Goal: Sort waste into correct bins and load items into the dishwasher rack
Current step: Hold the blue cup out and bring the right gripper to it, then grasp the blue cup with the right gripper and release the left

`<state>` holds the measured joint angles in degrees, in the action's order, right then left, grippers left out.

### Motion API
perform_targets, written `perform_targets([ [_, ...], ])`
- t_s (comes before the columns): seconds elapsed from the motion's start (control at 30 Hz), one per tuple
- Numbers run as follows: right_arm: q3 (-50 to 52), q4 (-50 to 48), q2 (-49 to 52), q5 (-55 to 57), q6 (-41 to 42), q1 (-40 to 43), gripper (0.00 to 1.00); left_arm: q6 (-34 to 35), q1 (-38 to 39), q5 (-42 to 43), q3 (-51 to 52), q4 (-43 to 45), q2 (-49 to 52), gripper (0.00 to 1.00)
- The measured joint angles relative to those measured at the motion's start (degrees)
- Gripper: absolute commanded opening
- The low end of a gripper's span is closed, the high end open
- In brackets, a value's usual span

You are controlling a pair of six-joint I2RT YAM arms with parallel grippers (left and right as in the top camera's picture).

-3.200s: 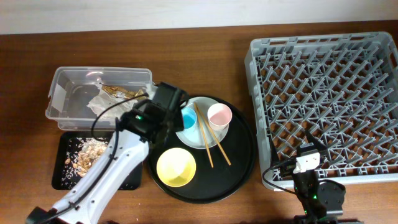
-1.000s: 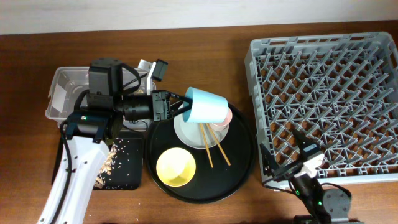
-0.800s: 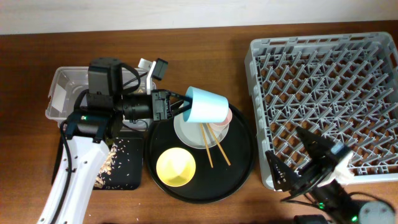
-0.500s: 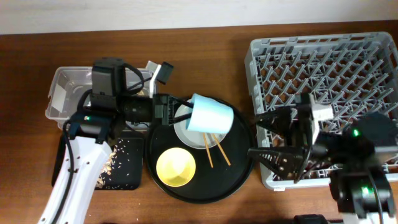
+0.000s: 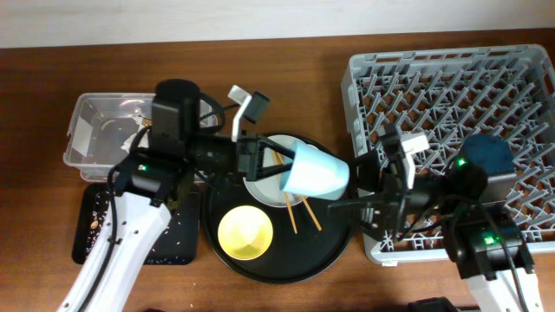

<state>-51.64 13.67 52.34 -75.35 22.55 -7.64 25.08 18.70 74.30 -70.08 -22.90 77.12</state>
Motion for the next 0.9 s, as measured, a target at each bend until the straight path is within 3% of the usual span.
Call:
perform_targets([
  [0.17, -0.02, -0.7, 0.0, 8.09, 0.04, -4.28, 0.83, 0.0, 3.02, -3.23, 0.0, 0.0, 0.0, 0.0],
  [0.47, -0.02, -0.87, 0.02, 11.3, 0.17, -4.31, 0.78, -0.66, 0.61, -3.39, 0.0, 0.0, 0.0, 0.0],
  [0.53, -0.02, -0.85, 0.02, 11.32, 0.17, -4.31, 0.68, -0.66, 0.59, -3.39, 0.0, 0.0, 0.0, 0.0],
  [0.57, -0.02, -0.85, 0.02, 11.43, 0.17, -4.31, 0.54, -0.66, 0.59, -3.3, 0.0, 0.0, 0.0, 0.0],
  [0.63, -0.02, -0.92, 0.0, 10.75, -1.09, -4.31, 0.44, -0.63, 0.39, -2.58, 0.0, -0.11, 0.0, 0.0],
  [0.7, 0.04, -1.99, 0.0, 10.14, -2.21, -4.31, 0.44, -0.7, 0.0, -1.18, 0.0, -0.07, 0.0, 0.09],
  [0.9, 0.48, -7.85, 0.63, 10.82, -3.41, -4.33, 0.5, -2.01, -0.13, -4.13, -1.14, -6.19, -0.94, 0.04],
])
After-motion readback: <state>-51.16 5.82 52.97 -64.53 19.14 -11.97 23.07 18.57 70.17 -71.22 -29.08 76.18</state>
